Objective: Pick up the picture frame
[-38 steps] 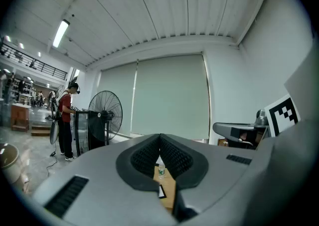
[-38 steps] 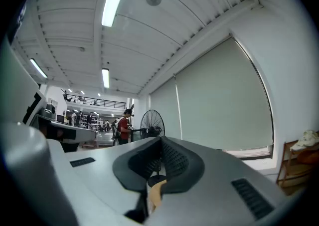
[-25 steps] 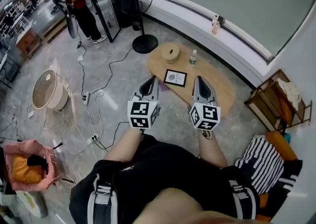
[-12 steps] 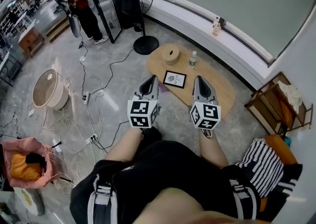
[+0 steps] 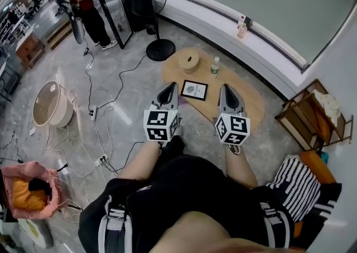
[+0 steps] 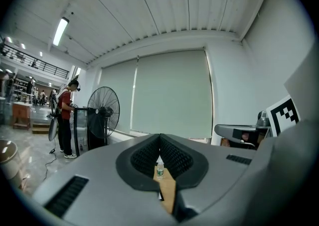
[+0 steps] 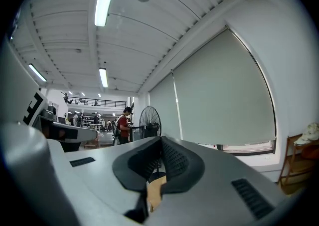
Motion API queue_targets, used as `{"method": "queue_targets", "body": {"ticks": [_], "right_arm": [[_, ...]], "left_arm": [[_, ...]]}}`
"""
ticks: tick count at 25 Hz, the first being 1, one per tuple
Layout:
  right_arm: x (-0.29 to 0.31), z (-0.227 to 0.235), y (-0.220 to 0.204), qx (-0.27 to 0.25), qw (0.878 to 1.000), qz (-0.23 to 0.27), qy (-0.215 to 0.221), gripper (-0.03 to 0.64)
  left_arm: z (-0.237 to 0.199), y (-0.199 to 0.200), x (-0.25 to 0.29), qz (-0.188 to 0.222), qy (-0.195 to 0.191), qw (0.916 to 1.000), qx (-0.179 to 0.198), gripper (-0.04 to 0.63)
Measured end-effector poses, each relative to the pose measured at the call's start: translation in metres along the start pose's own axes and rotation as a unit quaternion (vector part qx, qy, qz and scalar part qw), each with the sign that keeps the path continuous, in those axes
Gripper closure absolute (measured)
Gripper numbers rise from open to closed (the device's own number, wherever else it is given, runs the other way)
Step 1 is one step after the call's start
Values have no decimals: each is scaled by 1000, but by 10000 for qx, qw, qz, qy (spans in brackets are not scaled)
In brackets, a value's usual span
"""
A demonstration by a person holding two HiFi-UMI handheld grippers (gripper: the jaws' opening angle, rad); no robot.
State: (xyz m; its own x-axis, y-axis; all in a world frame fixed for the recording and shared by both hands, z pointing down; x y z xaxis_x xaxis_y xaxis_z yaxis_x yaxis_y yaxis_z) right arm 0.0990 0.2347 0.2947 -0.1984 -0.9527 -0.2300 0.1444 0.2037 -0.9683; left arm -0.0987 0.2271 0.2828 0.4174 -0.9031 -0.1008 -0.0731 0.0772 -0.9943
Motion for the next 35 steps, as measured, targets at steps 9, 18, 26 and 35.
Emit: {"method": "queue_targets", "body": {"ticks": [9,18,26,35], "right_arm": [[88,21,-35,-74,9997,-186,-121,600],[238,39,-62,-106,9987,-285,-403,600],[365,56,-92,-123,9973,-410,-595,600],[421,100,-126,-60,9926,-838,-876,600]], "left_arm": [[-45,-30,89,-127,-129,9995,-257,574],[-121,-33,229,-222,-490,9985,-126,574],[-192,-41,349,-371,-703,9968,-107,574],[-208,-75,427,-830,-914,9922,-192,574]]}}
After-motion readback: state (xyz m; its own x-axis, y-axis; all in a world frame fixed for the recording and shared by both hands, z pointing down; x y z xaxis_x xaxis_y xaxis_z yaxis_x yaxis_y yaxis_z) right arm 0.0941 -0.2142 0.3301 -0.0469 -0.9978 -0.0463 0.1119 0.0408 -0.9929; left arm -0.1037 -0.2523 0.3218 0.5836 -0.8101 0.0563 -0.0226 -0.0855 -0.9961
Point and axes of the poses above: the fingertips, and each gripper's own axes: x forward along the fingers, z to its right, y out of its top, the point moved 4 cm from there along -x, backward along the fingers, and after that the axes turned 12 degrees about z, right-handed, at the moved point
